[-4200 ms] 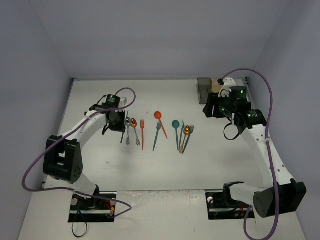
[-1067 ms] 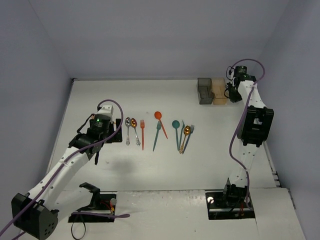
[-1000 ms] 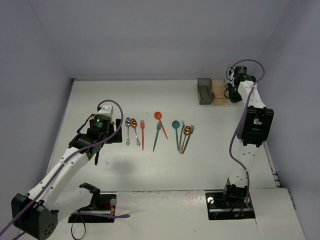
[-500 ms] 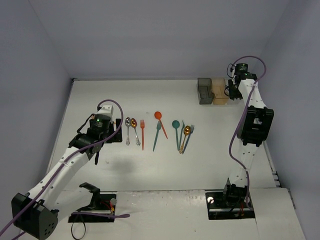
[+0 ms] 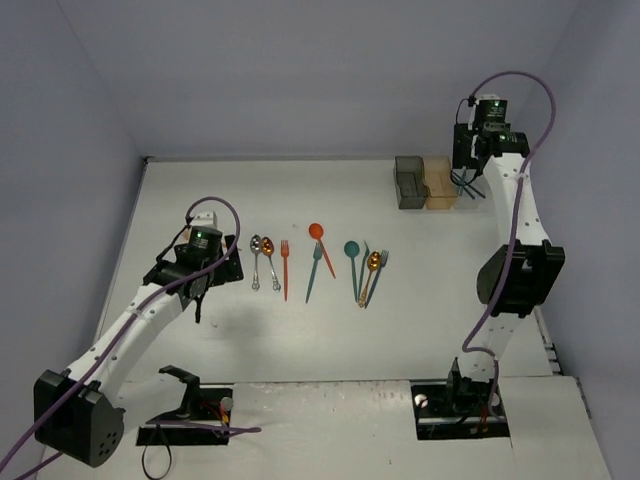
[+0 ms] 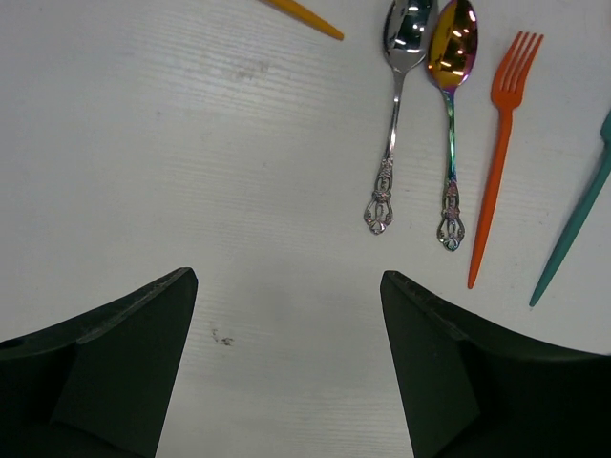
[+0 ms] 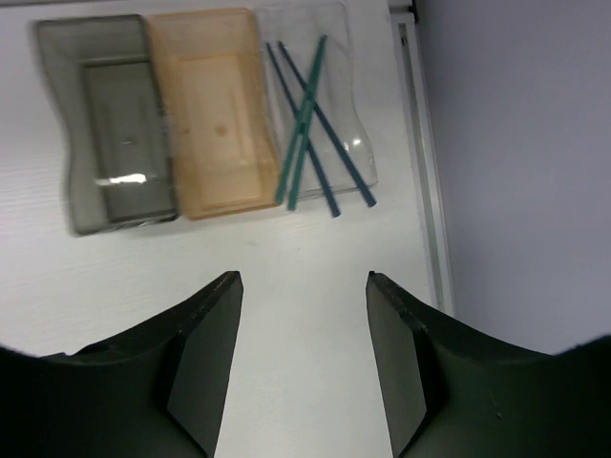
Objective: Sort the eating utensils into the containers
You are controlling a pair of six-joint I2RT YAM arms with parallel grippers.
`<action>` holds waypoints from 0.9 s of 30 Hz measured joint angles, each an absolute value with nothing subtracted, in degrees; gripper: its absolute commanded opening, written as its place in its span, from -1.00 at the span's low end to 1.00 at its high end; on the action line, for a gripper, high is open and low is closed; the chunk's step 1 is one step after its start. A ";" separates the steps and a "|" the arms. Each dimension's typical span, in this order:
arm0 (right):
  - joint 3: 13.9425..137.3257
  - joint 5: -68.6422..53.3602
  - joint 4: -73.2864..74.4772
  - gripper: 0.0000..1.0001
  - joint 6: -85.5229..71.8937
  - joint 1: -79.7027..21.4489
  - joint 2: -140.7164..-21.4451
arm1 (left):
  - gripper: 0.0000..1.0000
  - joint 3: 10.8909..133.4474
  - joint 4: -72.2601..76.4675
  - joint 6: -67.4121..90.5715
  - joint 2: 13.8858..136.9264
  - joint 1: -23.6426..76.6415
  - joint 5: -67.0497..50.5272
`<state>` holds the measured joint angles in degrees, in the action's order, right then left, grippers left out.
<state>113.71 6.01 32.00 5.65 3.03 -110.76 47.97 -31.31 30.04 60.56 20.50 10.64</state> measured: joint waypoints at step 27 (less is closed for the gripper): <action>71.74 -8.91 23.01 0.54 -6.05 -7.64 -67.38 | 0.29 73.32 -29.10 55.05 103.99 3.23 14.70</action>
